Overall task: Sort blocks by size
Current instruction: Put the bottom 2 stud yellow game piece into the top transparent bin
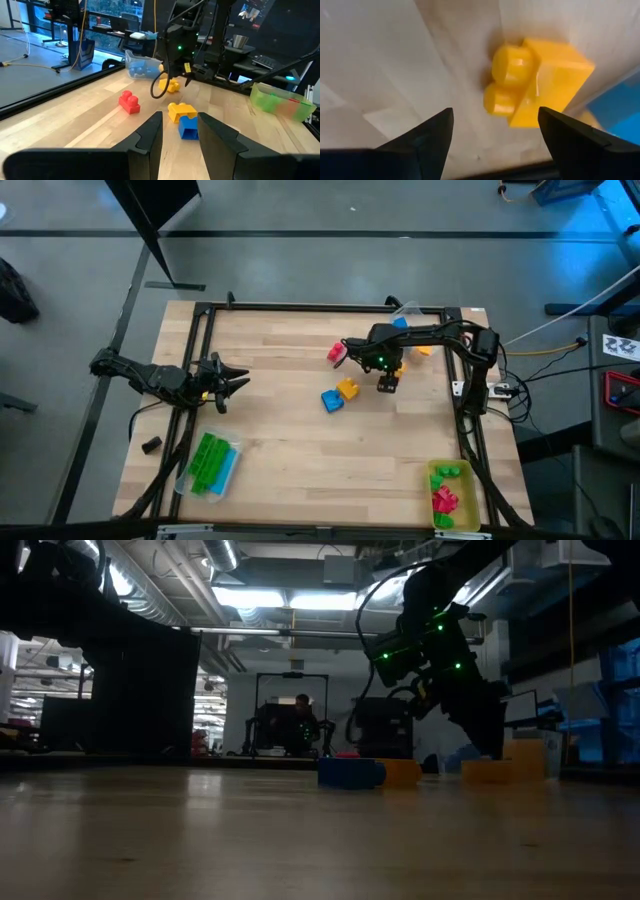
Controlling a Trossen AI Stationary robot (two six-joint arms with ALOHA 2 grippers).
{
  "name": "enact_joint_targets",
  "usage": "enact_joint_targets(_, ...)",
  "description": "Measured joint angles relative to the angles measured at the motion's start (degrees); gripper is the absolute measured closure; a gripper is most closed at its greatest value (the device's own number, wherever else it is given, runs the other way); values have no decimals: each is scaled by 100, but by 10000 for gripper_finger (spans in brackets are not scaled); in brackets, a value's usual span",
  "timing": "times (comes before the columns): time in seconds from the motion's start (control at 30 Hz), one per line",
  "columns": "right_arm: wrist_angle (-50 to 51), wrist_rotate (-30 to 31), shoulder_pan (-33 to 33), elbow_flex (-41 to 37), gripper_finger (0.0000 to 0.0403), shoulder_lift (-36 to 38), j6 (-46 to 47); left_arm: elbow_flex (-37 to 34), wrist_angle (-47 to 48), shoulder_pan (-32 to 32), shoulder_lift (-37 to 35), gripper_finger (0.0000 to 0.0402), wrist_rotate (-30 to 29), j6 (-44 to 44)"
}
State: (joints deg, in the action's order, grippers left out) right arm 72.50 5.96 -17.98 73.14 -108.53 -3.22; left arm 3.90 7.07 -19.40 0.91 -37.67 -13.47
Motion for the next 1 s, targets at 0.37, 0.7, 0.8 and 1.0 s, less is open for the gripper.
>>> enact_joint_targets(0.37,497,807,297,0,111,-2,-1448,0,0,0,0,295,0,-1)
enact_joint_targets(0.7,142,1444,730,0,111,-4,-4079,0,0,0,0,295,0,-1)
enact_joint_targets(0.8,0,1446,752,0,111,-4,-4535,0,0,1,0,295,-2,-2)
enact_joint_targets(1.0,-459,1261,750,0,111,-7,-4689,0,0,0,0,295,-2,0)
